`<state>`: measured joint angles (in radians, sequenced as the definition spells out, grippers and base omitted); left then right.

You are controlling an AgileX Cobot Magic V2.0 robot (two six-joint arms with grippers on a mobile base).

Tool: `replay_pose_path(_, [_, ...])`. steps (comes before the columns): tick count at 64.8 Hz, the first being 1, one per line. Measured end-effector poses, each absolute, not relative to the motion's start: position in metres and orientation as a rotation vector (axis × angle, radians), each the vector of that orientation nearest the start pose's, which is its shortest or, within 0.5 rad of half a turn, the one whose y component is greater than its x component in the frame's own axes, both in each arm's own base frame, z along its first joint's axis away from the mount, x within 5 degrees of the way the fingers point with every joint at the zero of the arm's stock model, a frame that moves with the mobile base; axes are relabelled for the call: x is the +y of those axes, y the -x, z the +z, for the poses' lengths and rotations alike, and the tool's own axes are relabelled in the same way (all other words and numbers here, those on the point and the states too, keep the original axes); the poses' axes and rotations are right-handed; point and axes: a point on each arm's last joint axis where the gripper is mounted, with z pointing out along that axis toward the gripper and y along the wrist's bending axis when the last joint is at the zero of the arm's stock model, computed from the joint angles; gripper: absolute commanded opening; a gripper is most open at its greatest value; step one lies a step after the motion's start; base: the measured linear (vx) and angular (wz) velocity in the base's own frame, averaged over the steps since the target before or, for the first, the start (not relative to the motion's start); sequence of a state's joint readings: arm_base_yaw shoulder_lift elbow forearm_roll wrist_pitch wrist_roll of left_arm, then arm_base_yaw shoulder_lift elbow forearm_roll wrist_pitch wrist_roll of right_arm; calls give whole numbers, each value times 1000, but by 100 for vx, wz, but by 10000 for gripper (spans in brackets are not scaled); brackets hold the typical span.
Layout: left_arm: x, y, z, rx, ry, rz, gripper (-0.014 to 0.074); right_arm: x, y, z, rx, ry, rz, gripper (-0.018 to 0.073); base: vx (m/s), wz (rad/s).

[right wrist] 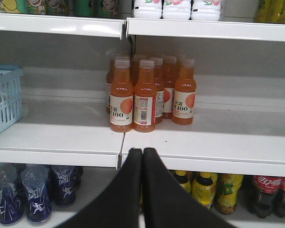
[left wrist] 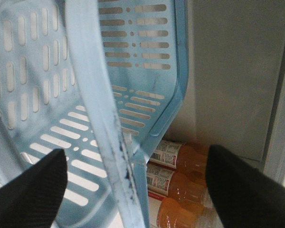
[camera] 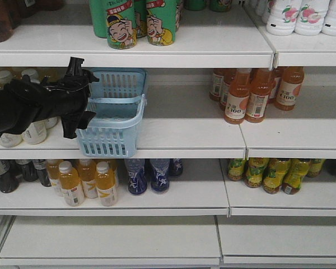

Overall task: Place coke in basket with both arms
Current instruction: 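Reach the left gripper to the basket handle and grasp it, then lift the basket off the shelf with the left gripper and lower it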

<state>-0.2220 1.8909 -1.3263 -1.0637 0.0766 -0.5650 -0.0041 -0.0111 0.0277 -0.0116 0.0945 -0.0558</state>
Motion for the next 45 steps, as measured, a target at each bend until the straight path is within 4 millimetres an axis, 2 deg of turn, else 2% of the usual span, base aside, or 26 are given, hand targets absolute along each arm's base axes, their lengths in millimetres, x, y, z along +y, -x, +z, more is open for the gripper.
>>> replay_pose_path(6, [-104,-432,232,1790,1489,-1130,498,0,-57,196,1594,50,-57,-10,0,0])
replay_pose_path(10, [-104,-434,226,1786,1517,-1131,415,0,-57,196,1594,50,-57,-10,0,0])
replay_pose_path(16, [-105,-436,220,1784,1542,-1131,214,0,-57,196,1594,50,-57,-10,0,0])
replay_pose_path(21, [-105,-436,220,1790,1531,-1126,-3,0,-57,196,1594,50,-57,-10,0,0])
replay_pose_path(31, [-107,-435,220,1830,1504,-1128,-8,0,-57,196,1594,50,-57,-10,0,0])
replay_pose_path(45, [-116,-429,220,2016,1350,-1139,-8,0,-57,196,1594,50,-57,-10,0,0])
